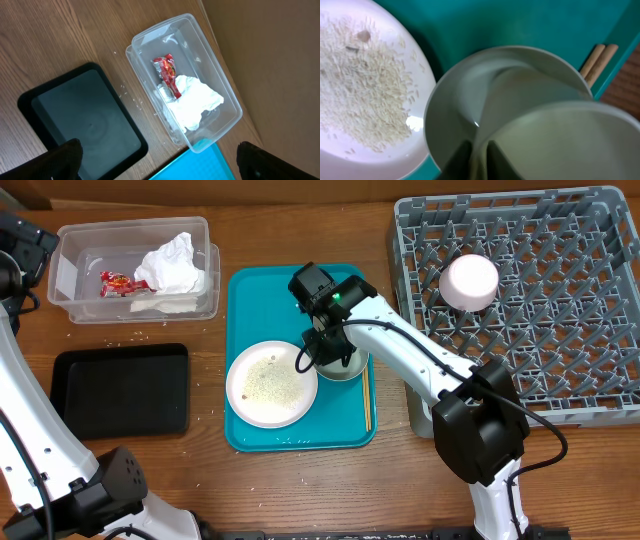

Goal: Sort waste into correct bins and load items into the dishwasher
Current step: 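Lower the right gripper into the white cup and grasp it, then lift the white cup off the saucer and carry it to the rack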

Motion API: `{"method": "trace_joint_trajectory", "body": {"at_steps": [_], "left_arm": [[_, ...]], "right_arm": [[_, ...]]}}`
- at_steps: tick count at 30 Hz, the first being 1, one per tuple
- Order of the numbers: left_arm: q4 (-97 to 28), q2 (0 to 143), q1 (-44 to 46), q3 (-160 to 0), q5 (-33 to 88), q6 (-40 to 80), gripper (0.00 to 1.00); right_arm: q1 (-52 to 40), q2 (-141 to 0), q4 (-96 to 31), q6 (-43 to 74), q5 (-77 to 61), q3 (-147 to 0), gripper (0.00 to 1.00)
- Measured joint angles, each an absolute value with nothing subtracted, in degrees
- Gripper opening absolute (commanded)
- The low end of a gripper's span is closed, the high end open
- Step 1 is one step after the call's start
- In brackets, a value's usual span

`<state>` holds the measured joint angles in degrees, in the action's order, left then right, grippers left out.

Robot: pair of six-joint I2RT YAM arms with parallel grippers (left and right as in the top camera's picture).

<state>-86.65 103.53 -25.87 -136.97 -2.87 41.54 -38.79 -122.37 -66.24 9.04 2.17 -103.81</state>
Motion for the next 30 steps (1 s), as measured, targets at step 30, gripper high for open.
{"method": "trace_joint_trajectory", "body": {"at_steps": [30], "left_arm": [[-86.65, 103.53, -25.87, -136.97, -2.87, 41.54, 1.00]], "right_arm": [[2.00, -122.06, -97.01, 12.60, -23.79, -138.50, 0.04]]}}
